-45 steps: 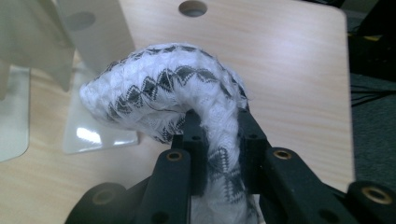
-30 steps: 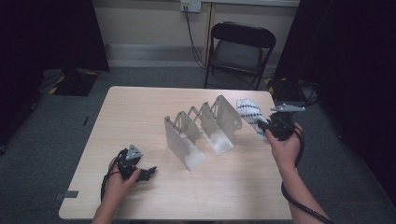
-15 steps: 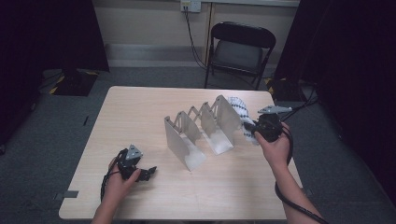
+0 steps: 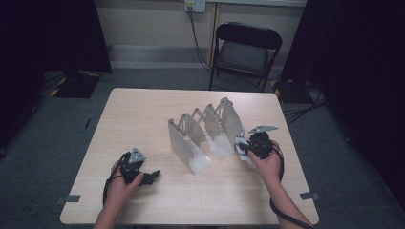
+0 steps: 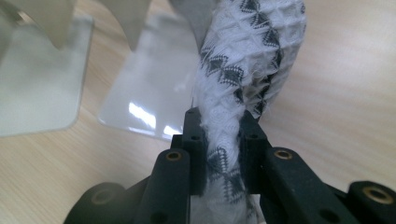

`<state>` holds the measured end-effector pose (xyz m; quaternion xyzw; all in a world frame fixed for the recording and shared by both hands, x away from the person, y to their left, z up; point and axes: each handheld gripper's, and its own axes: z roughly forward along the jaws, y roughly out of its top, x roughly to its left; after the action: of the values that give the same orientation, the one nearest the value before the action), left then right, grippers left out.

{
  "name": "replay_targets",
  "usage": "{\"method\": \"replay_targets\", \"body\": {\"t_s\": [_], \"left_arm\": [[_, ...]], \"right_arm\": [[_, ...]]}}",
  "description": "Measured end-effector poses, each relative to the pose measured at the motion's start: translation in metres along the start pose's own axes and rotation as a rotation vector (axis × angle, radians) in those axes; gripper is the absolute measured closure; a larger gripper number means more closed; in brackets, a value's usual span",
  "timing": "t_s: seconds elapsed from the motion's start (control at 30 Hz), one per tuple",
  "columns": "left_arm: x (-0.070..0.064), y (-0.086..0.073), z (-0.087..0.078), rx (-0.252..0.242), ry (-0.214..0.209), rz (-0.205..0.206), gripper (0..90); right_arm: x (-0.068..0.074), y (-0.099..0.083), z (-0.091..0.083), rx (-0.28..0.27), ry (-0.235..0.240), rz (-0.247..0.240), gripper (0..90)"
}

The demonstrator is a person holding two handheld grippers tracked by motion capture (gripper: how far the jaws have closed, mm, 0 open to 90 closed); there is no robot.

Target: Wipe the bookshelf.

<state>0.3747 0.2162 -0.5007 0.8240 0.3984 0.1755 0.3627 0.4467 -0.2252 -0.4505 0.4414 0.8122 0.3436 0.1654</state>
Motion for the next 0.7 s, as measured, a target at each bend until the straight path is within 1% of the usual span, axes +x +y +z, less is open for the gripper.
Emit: {"method": "replay_targets", "body": {"t_s": [0.07,0.1,0.17,0.2,0.27,0.3,0.37,0.4,0.5,0.57,0.6,0.67,0.7], "left_arm": [[0.000,0.000,0.000,0.000,0.000,0.001,11.9],[0.000,0.000,0.000,0.000,0.000,0.000,11.9],[0.000,0.000,0.000,0.000,0.000,0.001,11.9],[0.000,0.000,0.000,0.000,-0.002,-0.003,11.9],[0.000,0.000,0.000,-0.001,-0.001,-0.003,11.9],[0.000,0.000,0.000,0.000,0.000,0.001,11.9],[0.000,0.000,0.000,0.000,-0.001,-0.002,11.9],[0.000,0.000,0.000,0.001,-0.001,-0.001,11.9],[0.000,0.000,0.000,0.000,-0.001,-0.003,11.9],[0.000,0.000,0.000,-0.001,-0.002,-0.003,11.9],[0.000,0.000,0.000,-0.001,-0.002,-0.003,11.9],[0.000,0.000,0.000,-0.001,-0.002,-0.003,11.9],[0.000,0.000,0.000,0.000,-0.001,-0.002,11.9]], "right_arm": [[0.000,-0.003,0.003,0.007,0.000,0.003,77.2],[-0.001,-0.012,0.011,0.024,-0.007,0.016,75.9],[-0.002,-0.015,0.012,0.025,-0.013,0.019,74.7],[-0.002,-0.017,0.014,0.025,-0.017,0.022,73.3],[-0.003,-0.019,0.014,0.018,-0.010,0.039,67.2],[-0.003,-0.018,0.010,0.021,-0.026,0.026,64.7],[-0.004,-0.017,0.007,0.017,-0.034,0.027,63.7],[-0.008,-0.014,0.000,0.004,-0.047,0.040,61.3],[-0.016,-0.009,-0.007,-0.024,-0.078,0.065,59.9],[-0.017,-0.008,-0.007,-0.024,-0.080,0.069,59.9],[-0.020,-0.006,-0.003,-0.008,-0.096,0.081,59.1],[-0.020,-0.007,0.000,-0.006,-0.093,0.082,59.4],[-0.020,-0.007,0.003,-0.002,-0.095,0.075,61.6]]}}
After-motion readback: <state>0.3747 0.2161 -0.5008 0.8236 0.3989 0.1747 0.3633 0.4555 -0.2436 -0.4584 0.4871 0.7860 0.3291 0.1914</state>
